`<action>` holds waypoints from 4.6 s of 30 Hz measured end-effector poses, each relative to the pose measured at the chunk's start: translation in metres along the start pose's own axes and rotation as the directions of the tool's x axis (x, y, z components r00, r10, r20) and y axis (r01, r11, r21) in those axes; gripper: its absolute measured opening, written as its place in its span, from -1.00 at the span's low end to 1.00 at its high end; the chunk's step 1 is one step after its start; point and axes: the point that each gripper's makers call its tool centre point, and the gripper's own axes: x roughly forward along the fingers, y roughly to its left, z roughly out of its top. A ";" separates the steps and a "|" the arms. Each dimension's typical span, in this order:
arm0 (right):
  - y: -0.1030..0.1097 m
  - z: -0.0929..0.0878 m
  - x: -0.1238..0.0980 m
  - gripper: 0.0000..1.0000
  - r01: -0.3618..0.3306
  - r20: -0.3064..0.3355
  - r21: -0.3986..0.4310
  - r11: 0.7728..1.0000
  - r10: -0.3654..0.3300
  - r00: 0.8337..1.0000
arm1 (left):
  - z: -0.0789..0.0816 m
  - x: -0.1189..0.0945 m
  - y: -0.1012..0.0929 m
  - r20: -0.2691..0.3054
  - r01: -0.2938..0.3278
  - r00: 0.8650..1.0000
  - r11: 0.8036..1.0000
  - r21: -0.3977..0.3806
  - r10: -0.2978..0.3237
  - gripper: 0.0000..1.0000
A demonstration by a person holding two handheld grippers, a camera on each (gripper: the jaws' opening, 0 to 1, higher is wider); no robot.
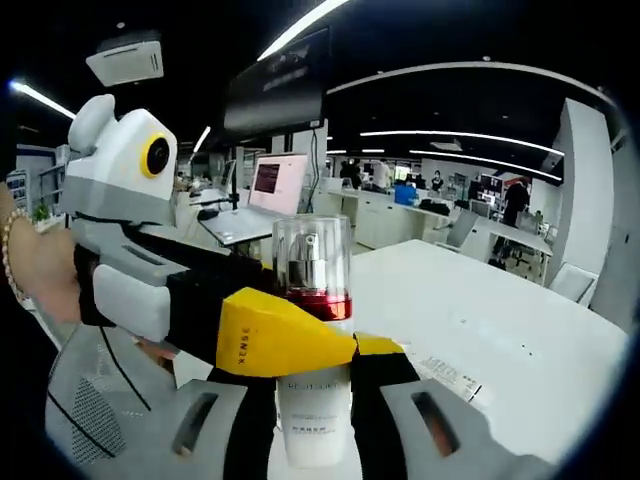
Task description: Arrange the skincare products in the storage area until every visible bottle or jar stands upright without overlapping.
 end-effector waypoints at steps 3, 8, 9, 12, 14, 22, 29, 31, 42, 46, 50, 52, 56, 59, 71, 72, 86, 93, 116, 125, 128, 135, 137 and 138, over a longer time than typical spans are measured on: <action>0.002 0.002 -0.004 -0.47 -0.007 0.015 0.012 1.000 0.007 1.000 | 0.000 0.001 -0.004 0.011 -0.005 1.000 1.000 -0.013 0.005 -0.37; 0.003 0.008 -0.008 -0.47 0.010 0.022 0.008 1.000 -0.011 1.000 | 0.003 -0.002 -0.006 0.034 -0.003 0.999 0.999 -0.050 0.005 -0.47; 0.003 0.008 -0.008 -0.47 0.014 0.022 0.005 1.000 -0.014 1.000 | 0.003 -0.003 -0.006 0.038 -0.006 0.999 0.999 -0.051 0.008 -0.48; 0.002 0.008 -0.005 -0.47 0.014 0.025 0.011 1.000 -0.014 1.000 | 0.006 -0.005 -0.003 0.040 -0.019 0.999 0.999 -0.044 0.021 -0.50; 0.004 0.010 -0.005 -0.46 0.012 0.025 0.017 1.000 -0.013 1.000 | 0.007 -0.005 -0.002 0.026 -0.016 1.000 1.000 -0.026 0.017 -0.50; 0.011 0.020 0.004 -0.41 -0.043 0.061 0.060 0.997 0.039 0.997 | 0.011 -0.008 0.008 -0.033 0.122 0.992 0.988 -0.099 -0.126 -0.53; 0.022 0.026 0.014 -0.36 -0.230 0.104 0.155 0.961 0.216 0.971 | 0.027 -0.019 0.017 -0.039 0.255 0.965 0.962 -0.098 -0.260 -0.54; 0.029 0.029 0.016 -0.34 -0.296 0.102 0.161 0.941 0.282 0.954 | 0.031 -0.023 0.014 -0.049 0.323 0.944 0.944 -0.075 -0.327 -0.54; 0.064 0.024 -0.007 -0.36 -0.533 0.059 0.056 0.844 0.530 0.846 | 0.027 -0.050 -0.030 -0.171 0.608 0.793 0.779 0.151 -0.585 -0.53; 0.063 0.017 -0.010 -0.38 -0.497 0.010 -0.035 0.867 0.497 0.867 | 0.017 -0.051 -0.037 -0.199 0.636 0.772 0.735 0.237 -0.604 -0.53; 0.058 -0.002 -0.009 -0.38 -0.443 -0.042 -0.095 0.891 0.441 0.896 | 0.001 -0.044 -0.041 -0.257 0.644 0.765 0.699 0.310 -0.591 -0.53; 0.055 -0.010 -0.007 -0.38 -0.434 -0.055 -0.104 0.895 0.430 0.901 | -0.008 -0.038 -0.043 -0.278 0.641 0.767 0.694 0.328 -0.578 -0.53; 0.049 -0.032 -0.003 -0.38 -0.438 -0.090 -0.104 0.893 0.430 0.898 | -0.026 -0.027 -0.040 -0.301 0.643 0.765 0.699 0.313 -0.569 -0.53; 0.047 -0.051 0.000 -0.38 -0.446 -0.146 -0.117 0.887 0.429 0.892 | -0.043 -0.019 -0.035 -0.325 0.643 0.763 0.703 0.304 -0.558 -0.53; 0.040 -0.117 0.001 -0.38 -0.451 -0.201 -0.043 0.892 0.434 0.878 | -0.107 0.005 -0.023 -0.429 0.665 0.725 0.710 0.232 -0.538 -0.53; 0.039 -0.122 0.001 -0.38 -0.446 -0.206 -0.048 0.894 0.428 0.880 | -0.111 0.006 -0.023 -0.438 0.668 0.720 0.707 0.231 -0.538 -0.53; 0.027 -0.149 0.006 -0.38 -0.371 -0.237 -0.047 0.928 0.350 0.906 | -0.138 0.022 -0.019 -0.498 0.701 0.685 0.668 0.251 -0.532 -0.53; 0.017 -0.153 0.004 -0.37 -0.342 -0.240 -0.028 0.939 0.326 0.914 | -0.140 0.034 -0.023 -0.498 0.720 0.666 0.653 0.235 -0.556 -0.52; -0.065 -0.165 -0.008 -0.38 -0.294 -0.301 -0.049 0.955 0.266 0.916 | -0.128 0.109 -0.049 -0.493 0.744 0.650 0.617 0.257 -0.578 -0.51; -0.106 -0.171 -0.004 -0.38 -0.240 -0.280 -0.015 0.971 0.226 0.933 | -0.118 0.149 -0.054 -0.478 0.735 0.657 0.635 0.238 -0.582 -0.50; -0.117 -0.171 -0.001 -0.38 -0.233 -0.271 -0.012 0.973 0.221 0.937 | -0.116 0.159 -0.052 -0.474 0.734 0.659 0.635 0.239 -0.583 -0.50; -0.143 -0.169 0.009 -0.38 -0.210 -0.263 -0.034 0.977 0.194 0.945 | -0.108 0.185 -0.046 -0.454 0.727 0.669 0.645 0.234 -0.588 -0.50; -0.152 -0.169 0.011 -0.38 -0.188 -0.257 -0.032 0.982 0.174 0.951 | -0.106 0.191 -0.044 -0.457 0.722 0.674 0.650 0.237 -0.581 -0.49; -0.156 -0.169 0.011 -0.38 -0.180 -0.255 -0.034 0.983 0.166 0.953 | -0.105 0.193 -0.043 -0.459 0.718 0.676 0.654 0.236 -0.576 -0.50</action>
